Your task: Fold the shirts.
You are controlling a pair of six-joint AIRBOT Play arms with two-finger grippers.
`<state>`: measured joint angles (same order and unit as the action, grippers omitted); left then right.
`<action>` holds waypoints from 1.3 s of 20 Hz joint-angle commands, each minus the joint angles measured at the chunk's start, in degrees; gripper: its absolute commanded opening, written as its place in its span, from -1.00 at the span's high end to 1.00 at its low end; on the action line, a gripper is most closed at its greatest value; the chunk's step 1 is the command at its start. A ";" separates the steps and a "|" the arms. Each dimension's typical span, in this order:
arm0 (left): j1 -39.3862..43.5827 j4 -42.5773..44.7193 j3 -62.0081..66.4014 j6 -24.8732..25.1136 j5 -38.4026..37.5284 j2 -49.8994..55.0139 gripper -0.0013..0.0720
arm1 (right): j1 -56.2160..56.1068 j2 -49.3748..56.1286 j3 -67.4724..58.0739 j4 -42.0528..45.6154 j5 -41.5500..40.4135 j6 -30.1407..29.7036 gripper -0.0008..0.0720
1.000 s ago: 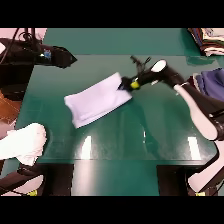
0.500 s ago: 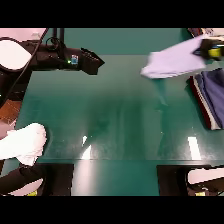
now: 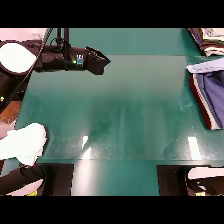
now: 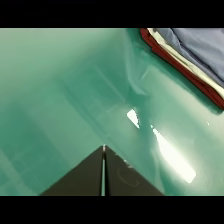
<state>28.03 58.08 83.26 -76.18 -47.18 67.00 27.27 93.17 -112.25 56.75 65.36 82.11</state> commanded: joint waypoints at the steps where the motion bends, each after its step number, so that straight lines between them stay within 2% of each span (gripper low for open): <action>1: 0.09 0.00 0.00 -0.33 0.04 0.02 0.90 | 1.05 -0.28 -6.82 -0.22 -0.02 -0.02 0.94; 3: 0.09 0.00 0.00 -0.33 -0.11 0.02 0.90 | 1.60 -2.32 -6.56 -0.13 -0.31 0.33 0.94; 6: 0.09 0.00 0.00 -0.31 -0.90 0.02 0.89 | 3.45 -7.80 0.31 0.44 -1.14 0.31 0.93; 9: 0.09 0.00 0.00 -0.28 -1.64 0.02 0.90 | 6.73 -13.03 7.56 0.57 1.51 -0.57 0.93; 15: 0.09 0.04 0.00 -0.24 -3.34 0.02 0.90 | 11.54 -22.53 25.44 12.46 7.23 -0.52 0.93; 20: 0.09 0.07 -0.02 -0.24 -4.46 0.02 0.90 | 17.94 -28.04 42.14 14.27 6.38 -0.55 0.92; 21: 0.09 0.07 0.00 -0.26 -4.55 0.02 0.90 | 19.02 -28.41 44.33 14.73 6.25 -0.55 0.83; 23: 0.09 0.07 0.00 -0.26 -4.57 0.02 0.90 | 20.79 -28.59 47.67 15.43 5.99 -0.59 -0.35; 24: 0.09 0.07 0.00 -0.26 -4.63 0.02 0.90 | 21.68 -28.50 48.26 15.30 6.27 -0.59 -0.76; 26: 0.09 0.07 0.00 -0.24 -4.87 0.02 0.90 | 22.08 -28.94 47.43 14.25 6.93 -0.57 -0.76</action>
<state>28.10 58.15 83.26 -76.47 -51.70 67.00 47.77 64.99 -66.78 71.35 71.57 81.49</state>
